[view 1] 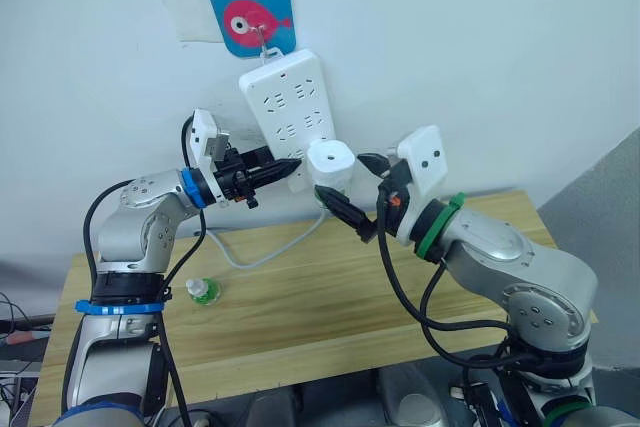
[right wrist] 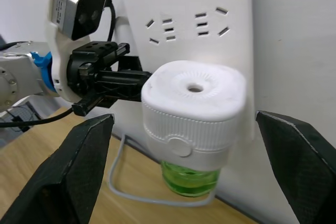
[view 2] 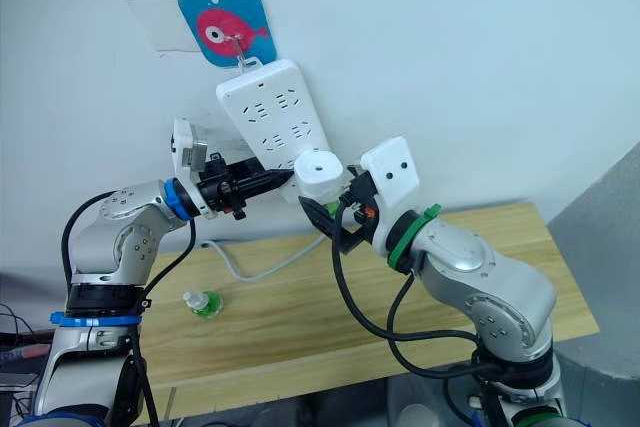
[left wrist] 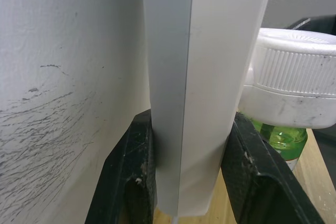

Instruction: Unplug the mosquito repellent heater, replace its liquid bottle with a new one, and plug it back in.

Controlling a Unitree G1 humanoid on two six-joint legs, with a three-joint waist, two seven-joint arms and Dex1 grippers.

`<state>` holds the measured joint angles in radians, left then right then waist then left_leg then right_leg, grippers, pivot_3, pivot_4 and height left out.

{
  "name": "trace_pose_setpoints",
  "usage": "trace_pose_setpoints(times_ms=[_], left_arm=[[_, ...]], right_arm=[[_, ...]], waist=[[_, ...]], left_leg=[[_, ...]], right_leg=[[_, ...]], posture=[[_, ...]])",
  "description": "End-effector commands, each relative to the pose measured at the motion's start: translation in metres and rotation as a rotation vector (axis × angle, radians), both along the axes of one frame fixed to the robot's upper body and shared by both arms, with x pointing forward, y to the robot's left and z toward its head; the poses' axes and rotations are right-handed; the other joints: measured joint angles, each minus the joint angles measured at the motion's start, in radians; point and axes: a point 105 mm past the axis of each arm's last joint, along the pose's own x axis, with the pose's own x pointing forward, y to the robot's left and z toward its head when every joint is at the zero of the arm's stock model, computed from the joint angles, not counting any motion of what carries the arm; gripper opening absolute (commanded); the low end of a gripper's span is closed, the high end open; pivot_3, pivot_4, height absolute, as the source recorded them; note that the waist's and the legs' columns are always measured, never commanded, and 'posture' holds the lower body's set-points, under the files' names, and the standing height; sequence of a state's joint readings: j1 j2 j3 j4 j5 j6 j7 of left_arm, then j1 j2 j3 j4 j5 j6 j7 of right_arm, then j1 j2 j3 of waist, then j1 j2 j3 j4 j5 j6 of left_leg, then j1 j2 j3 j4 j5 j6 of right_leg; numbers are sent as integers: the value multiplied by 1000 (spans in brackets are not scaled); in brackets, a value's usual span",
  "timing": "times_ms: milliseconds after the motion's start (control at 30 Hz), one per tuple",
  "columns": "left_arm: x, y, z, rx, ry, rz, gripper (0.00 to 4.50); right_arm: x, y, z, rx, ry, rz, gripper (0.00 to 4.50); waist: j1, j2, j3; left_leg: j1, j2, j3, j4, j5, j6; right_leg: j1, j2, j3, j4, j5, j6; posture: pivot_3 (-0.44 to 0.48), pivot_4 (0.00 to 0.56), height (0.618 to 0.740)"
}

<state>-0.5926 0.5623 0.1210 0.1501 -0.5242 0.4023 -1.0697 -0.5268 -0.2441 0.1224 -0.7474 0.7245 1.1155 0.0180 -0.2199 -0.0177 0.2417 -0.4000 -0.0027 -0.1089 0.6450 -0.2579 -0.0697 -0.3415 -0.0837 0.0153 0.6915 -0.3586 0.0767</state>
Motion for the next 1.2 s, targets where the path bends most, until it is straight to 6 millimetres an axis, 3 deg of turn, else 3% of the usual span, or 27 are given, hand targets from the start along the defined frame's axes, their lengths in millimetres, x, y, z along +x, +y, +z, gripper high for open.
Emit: trace_pose_setpoints(times_ms=[33, 600, 1200], left_arm=[[2, -1, 16, -4, -58, 24, 1300], [4, -2, 19, 3, -61, 25, 1300], [4, -3, 19, 3, -61, 18, 1300]], right_arm=[[0, 7, 8, 16, -23, 6, 4500], [22, 20, 11, 25, -28, -111, 4500], [28, 25, 13, 41, -32, -141, 4500]], waist=[[0, 0, 1], [7, 0, 15], [9, 1, 19]], left_leg=[[0, 0, 0, 0, 0, 0], [0, 0, 0, 0, 0, 0], [0, 0, 0, 0, 0, 0]], right_leg=[[0, 0, 0, 0, 0, 0], [-1, 0, 0, 1, 0, 0], [-1, 0, 1, 1, 0, 0]], posture=[[-331, 260, 740], [-320, 274, 740], [-317, 271, 740]])
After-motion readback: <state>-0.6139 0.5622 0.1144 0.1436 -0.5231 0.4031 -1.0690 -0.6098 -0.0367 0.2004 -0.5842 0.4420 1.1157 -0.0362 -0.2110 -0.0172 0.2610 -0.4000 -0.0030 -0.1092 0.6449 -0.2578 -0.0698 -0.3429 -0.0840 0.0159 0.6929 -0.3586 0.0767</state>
